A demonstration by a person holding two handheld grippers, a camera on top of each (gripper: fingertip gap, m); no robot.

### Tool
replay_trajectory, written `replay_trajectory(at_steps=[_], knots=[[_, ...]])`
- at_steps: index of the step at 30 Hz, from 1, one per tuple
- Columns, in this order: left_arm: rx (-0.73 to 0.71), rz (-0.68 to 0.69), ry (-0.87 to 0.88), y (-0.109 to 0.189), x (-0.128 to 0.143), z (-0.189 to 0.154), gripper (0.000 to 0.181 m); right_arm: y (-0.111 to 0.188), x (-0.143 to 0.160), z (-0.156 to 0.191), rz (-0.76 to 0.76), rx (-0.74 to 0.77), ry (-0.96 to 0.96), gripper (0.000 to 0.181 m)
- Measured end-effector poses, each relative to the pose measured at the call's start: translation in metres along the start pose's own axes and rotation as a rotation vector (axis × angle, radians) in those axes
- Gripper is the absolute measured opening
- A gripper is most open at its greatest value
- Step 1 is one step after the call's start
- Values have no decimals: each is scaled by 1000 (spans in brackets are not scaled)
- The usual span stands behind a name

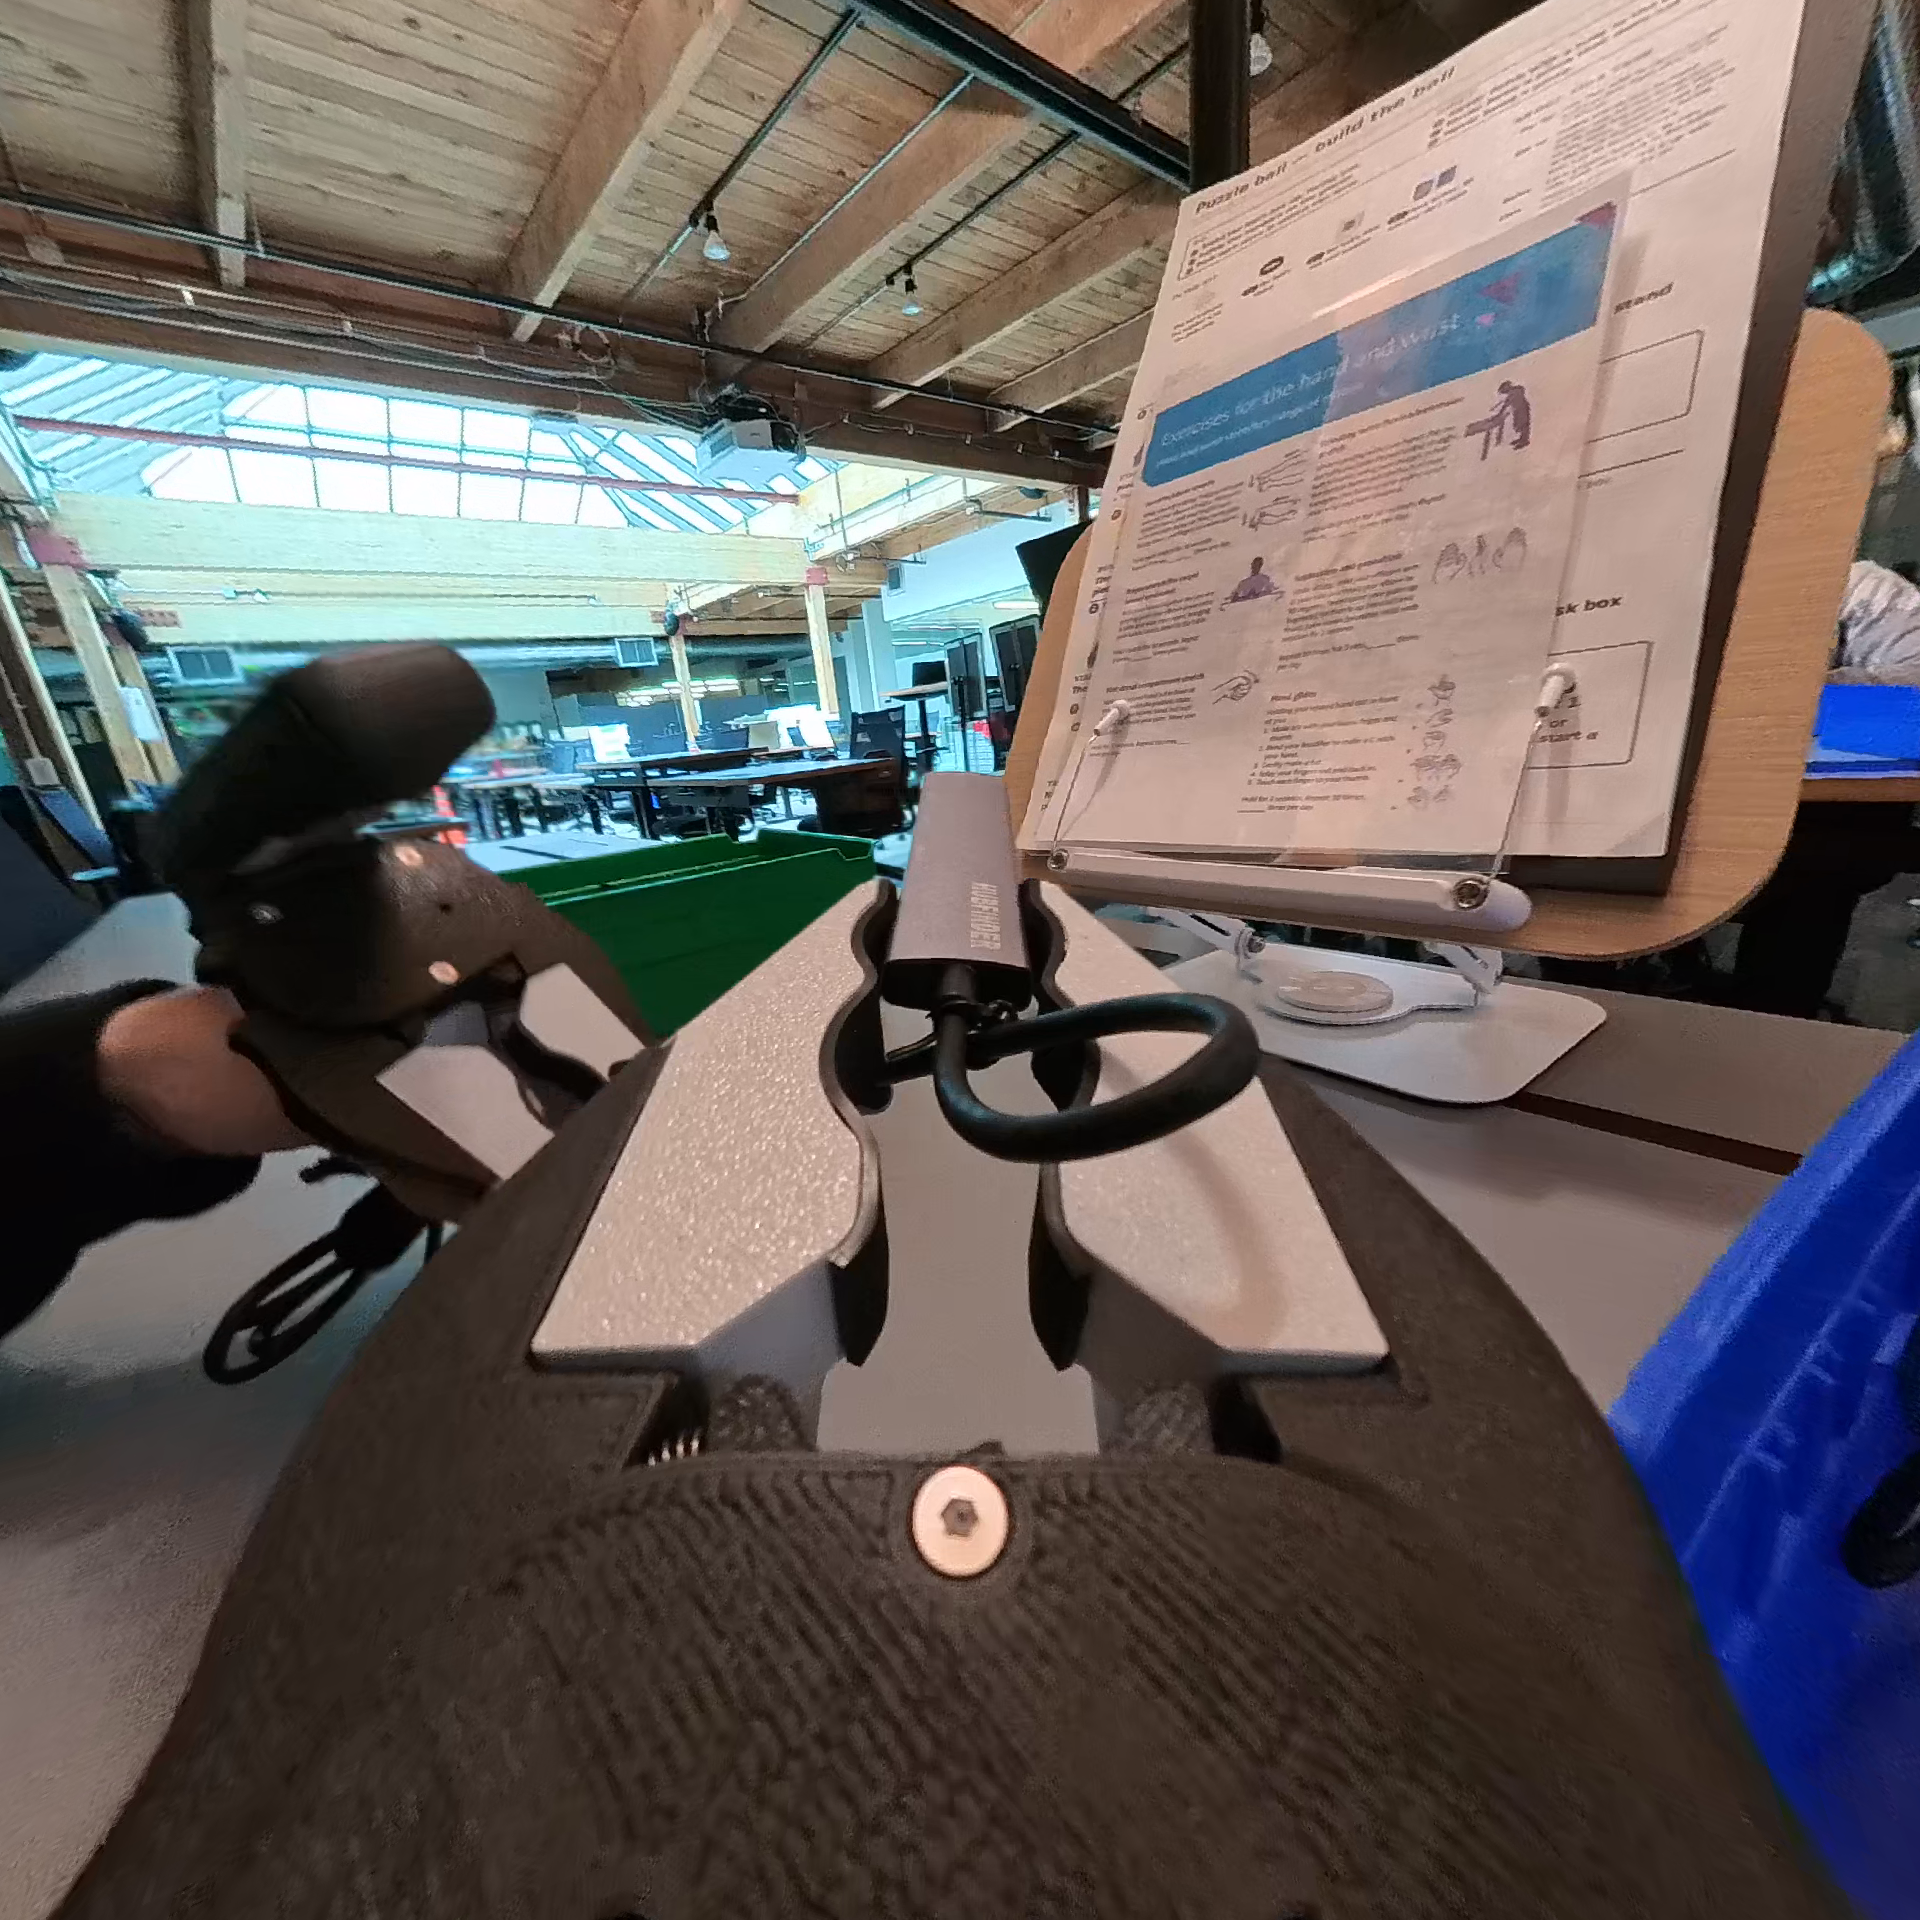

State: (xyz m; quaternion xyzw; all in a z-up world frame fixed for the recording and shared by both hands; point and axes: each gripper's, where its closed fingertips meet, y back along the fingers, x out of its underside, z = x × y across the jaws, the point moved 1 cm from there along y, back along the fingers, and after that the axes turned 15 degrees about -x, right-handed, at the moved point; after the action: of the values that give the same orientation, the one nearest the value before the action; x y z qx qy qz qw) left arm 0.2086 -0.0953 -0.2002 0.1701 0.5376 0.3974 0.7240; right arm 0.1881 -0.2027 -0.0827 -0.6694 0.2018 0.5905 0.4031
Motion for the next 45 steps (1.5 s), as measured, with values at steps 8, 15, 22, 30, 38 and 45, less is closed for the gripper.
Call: replay_trajectory(at_steps=[8,15,22,30,38,45], knots=[[-129,-27,-119,32,-42,25,1,1,6,-4,49,36,39,23],[-199,61,-124,35,-68,37,1,4,12,-16,78,134,-11,23],[-152,45,-44,19,-88,24,1,4,29,-22,215,222,86,23],[-145,63,-7,11,-82,25,1,-4,36,-17,313,242,195,23],[-148,77,-9,8,-81,23,1,-12,44,-7,397,225,320,23],[-157,88,-11,6,-79,23,1,-12,46,-7,418,228,351,22]])
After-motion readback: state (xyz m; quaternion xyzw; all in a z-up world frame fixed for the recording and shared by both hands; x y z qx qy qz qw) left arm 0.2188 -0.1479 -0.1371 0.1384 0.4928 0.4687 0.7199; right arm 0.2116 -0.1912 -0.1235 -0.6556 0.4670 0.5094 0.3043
